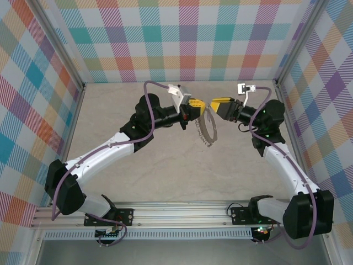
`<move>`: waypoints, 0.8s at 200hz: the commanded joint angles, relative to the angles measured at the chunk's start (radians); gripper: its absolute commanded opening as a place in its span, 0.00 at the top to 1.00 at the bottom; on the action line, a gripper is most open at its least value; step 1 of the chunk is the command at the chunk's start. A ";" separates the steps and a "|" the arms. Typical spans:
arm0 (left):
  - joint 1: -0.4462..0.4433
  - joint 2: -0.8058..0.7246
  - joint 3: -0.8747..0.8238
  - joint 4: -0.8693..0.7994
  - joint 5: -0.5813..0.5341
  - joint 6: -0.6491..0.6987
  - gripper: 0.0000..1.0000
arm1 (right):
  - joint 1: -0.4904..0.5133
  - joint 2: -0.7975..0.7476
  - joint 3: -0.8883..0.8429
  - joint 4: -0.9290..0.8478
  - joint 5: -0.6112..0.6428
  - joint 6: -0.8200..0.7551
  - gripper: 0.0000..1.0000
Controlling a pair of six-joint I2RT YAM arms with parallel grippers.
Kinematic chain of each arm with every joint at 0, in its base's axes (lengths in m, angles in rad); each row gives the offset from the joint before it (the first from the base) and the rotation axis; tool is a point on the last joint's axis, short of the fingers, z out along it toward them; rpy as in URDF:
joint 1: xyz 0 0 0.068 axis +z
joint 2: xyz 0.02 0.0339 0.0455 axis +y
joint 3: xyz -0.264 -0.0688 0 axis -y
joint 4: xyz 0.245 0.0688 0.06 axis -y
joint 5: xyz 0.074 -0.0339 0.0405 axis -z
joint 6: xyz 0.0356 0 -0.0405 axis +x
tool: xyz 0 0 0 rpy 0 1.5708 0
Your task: Put the keys on the keyring
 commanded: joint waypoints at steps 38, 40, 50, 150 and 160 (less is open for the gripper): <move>0.006 0.014 0.023 0.077 0.028 -0.024 1.00 | 0.020 0.021 0.020 0.080 -0.100 0.016 0.54; 0.006 0.014 0.022 0.078 0.028 -0.024 1.00 | 0.020 0.022 0.020 0.080 -0.100 0.015 0.54; 0.006 0.016 0.024 0.078 0.029 -0.025 1.00 | 0.024 0.026 0.021 0.079 -0.103 0.013 0.55; 0.006 0.024 0.026 0.083 0.023 -0.044 1.00 | 0.030 0.023 0.018 0.037 -0.095 -0.020 1.00; 0.005 0.022 0.026 0.079 0.007 -0.048 1.00 | 0.030 0.021 0.018 0.022 -0.086 -0.027 1.00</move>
